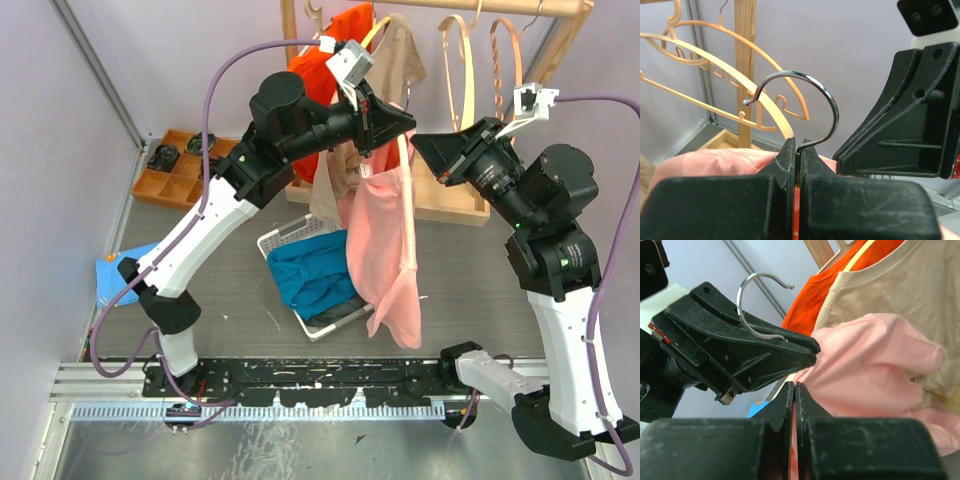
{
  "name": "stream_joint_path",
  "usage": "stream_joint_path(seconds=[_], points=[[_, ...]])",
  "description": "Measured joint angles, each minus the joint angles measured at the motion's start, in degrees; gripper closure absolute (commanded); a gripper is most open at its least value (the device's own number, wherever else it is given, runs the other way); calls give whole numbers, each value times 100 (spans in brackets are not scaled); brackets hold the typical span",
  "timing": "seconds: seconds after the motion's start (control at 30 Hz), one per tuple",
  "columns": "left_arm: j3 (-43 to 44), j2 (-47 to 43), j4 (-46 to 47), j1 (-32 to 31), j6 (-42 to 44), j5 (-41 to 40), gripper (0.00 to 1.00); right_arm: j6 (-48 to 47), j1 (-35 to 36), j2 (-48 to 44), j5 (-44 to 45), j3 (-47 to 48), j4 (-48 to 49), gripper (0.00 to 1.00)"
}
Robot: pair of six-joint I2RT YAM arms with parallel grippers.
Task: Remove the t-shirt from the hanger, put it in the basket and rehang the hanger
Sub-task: Pick up the hanger from the clothesline, then remove the T-shirt from the hanger.
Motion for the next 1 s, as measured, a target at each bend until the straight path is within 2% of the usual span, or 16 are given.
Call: stream_joint_path(seconds=[0.27,0.4,0.47,0.63,0.73,1.0], points=[[249,81,-35,-20,22,-240,100,-162,0,7,-55,70,-227,98],[249,81,-68,-37,28,-345,100,-229,0,13,-57,94,-321,74],[247,81,-70,-42,70,-450,100,-245,0,4,-52,111,-424,68],[247,81,-76,31,243,-754,100,-291,0,-144,-70,236,-656,61],[249,81,-81,42,343,-887,100,-306,0,-339,-155,260,-761,60],[483,212,-205,39,505,-1014,100,-350,0,-1392,-348,-269,-931,56]])
